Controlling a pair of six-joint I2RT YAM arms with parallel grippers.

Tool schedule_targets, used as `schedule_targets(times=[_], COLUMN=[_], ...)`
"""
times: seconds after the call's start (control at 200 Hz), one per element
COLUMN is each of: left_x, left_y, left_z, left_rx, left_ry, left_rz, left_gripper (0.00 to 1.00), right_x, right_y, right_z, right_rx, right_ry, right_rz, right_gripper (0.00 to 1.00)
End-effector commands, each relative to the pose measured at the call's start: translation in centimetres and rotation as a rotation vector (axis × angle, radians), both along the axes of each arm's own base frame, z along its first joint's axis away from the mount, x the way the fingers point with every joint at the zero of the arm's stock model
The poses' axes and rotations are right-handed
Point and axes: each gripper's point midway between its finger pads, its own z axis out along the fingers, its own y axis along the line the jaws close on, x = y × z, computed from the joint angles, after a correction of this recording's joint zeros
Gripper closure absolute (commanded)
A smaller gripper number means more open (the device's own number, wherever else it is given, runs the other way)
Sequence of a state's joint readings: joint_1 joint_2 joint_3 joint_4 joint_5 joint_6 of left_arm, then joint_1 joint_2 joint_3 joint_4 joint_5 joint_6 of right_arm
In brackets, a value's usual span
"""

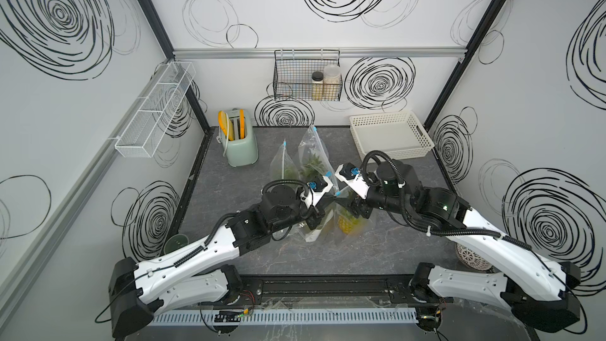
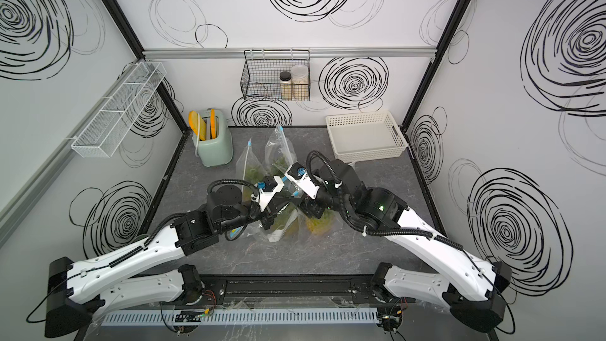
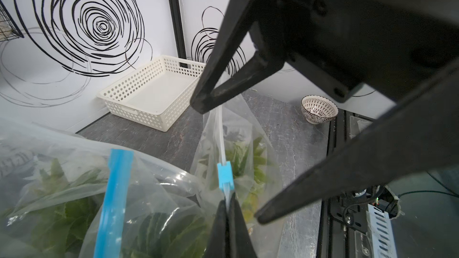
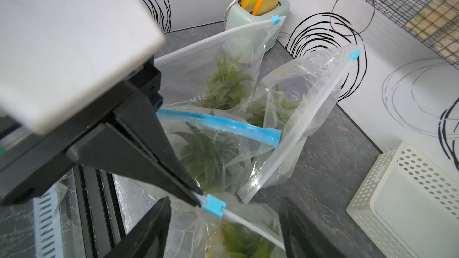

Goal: Open the zip-top bag and take out the pineapple
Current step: Unzip the zipper on the zipper food storage bag.

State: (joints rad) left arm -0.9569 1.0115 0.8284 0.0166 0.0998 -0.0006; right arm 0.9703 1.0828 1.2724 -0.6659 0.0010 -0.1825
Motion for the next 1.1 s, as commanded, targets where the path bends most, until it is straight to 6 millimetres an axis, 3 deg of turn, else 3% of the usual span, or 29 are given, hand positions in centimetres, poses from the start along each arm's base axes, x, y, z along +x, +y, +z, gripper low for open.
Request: schedule_targets(times=[0.0,0.475,0.795,1.096], left_x=[0.0,1.2,0.4,-0.5], left_y=[-0.1,1.4,0.7,0.6], left_z=[0.7,0.4,0.8,1.5], left_rx=[0.001,0.037,0.022,-0.022], left_ry=[-0.063,-0.104,-0.115,-0.164], left_rz=[-0.029,0.021,-0.038,-0.105], left_gripper=[1.00,1.00,1.00,1.00], right_x=[0.3,0.9,1.3,0.0], right_y=[-0.2,-0.5,0.2,1.4], right_z=[0.5,-0.3,-0.9,-0.9], right_rx=[-0.078,-0.180,-0.225,-0.204], right_ry=[-0.062,-0.097,-0.148,-0.180], right_rz=[0.008,0.012,0.063,0.192], right_gripper=[0.28,0.39,0.45,0.52])
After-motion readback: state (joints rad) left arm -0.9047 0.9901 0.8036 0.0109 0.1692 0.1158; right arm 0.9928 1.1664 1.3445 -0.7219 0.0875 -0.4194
